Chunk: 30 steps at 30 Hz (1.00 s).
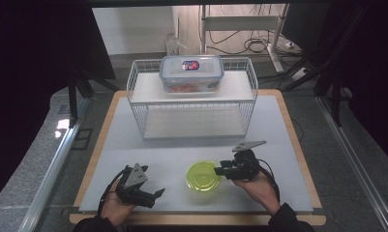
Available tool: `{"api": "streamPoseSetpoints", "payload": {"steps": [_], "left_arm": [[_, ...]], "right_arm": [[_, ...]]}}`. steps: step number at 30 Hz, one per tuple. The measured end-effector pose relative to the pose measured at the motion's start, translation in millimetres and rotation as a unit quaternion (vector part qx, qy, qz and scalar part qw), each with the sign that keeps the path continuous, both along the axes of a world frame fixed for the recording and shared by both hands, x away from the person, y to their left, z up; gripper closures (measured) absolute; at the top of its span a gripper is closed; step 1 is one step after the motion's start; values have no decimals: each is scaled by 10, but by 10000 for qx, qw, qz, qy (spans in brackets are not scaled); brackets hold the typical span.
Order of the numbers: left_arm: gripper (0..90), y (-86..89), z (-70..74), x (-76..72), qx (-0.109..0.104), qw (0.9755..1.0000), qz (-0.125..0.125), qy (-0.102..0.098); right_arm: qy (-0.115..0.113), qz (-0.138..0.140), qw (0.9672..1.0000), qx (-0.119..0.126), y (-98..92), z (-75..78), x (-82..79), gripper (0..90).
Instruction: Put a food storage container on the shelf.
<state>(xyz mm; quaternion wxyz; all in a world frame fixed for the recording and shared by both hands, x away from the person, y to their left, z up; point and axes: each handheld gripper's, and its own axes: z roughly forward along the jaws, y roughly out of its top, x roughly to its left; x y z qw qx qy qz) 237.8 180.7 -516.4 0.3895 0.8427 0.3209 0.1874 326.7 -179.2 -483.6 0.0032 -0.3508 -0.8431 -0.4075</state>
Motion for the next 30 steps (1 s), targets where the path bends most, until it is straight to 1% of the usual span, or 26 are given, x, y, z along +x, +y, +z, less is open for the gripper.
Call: {"api": "streamPoseSetpoints", "payload": {"steps": [3, 4, 9, 14, 16, 18, 21, 23, 26, 30], "left_arm": [[43, -3, -1, 1, 28, 10000, -15, 1], [43, -4, -1, 0, 24, 10000, -16, 2], [43, -11, -3, -2, 34, 10000, -24, 1], [43, -19, -5, -3, 40, 10000, -33, -4], [44, -20, -4, -4, 43, 10000, -35, -7], [43, -19, -4, -4, 43, 10000, -34, -8], [43, -19, -4, -5, 43, 10000, -32, -10], [44, -19, -3, -5, 44, 10000, -34, -14], [44, -20, -1, -8, 56, 10000, -36, -22], [44, -21, 0, -8, 60, 10000, -38, -27]], "right_arm": [[236, 29, 9996, 117, 28, -27, 49, 623], [294, 24, 9995, 121, 39, -33, 61, 631], [483, 13, 9987, 185, 61, -44, 127, 688], [823, 68, 9959, 372, 46, -67, 178, 731], [957, 90, 9943, 453, 44, -77, 191, 761], [1062, 134, 9927, 553, 46, -85, 196, 772], [1066, 123, 9929, 511, 50, -73, 191, 788], [1105, 150, 9921, 578, 49, -67, 184, 802], [1029, 134, 9934, 495, 67, -40, 159, 805], [901, 99, 9948, 461, 92, -14, 131, 807]]}}
